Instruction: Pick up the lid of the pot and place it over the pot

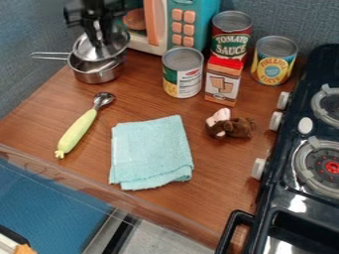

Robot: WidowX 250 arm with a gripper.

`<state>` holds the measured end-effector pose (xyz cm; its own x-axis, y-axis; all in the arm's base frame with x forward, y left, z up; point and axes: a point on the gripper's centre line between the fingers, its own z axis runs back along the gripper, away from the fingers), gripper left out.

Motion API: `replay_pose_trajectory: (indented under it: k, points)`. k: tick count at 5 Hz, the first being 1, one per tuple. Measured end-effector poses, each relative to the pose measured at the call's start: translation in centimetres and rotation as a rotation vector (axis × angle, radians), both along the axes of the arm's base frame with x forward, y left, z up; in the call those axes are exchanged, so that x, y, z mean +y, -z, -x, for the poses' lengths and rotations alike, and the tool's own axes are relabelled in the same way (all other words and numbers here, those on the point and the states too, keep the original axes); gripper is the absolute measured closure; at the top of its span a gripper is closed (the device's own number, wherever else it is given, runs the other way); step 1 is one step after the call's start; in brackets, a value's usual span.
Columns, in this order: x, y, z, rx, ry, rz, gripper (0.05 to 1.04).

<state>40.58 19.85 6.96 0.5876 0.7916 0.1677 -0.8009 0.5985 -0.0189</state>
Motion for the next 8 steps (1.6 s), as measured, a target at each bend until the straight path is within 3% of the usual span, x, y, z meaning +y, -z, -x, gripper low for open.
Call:
replay_pose_trajectory:
  k: [2, 8]
  points:
    - [-0.40, 1.35, 0.68, 0.027, 0.006, 0.008, 0.807]
    - [0.21, 0.45, 0.15, 0.006, 0.018, -0.023, 0.807]
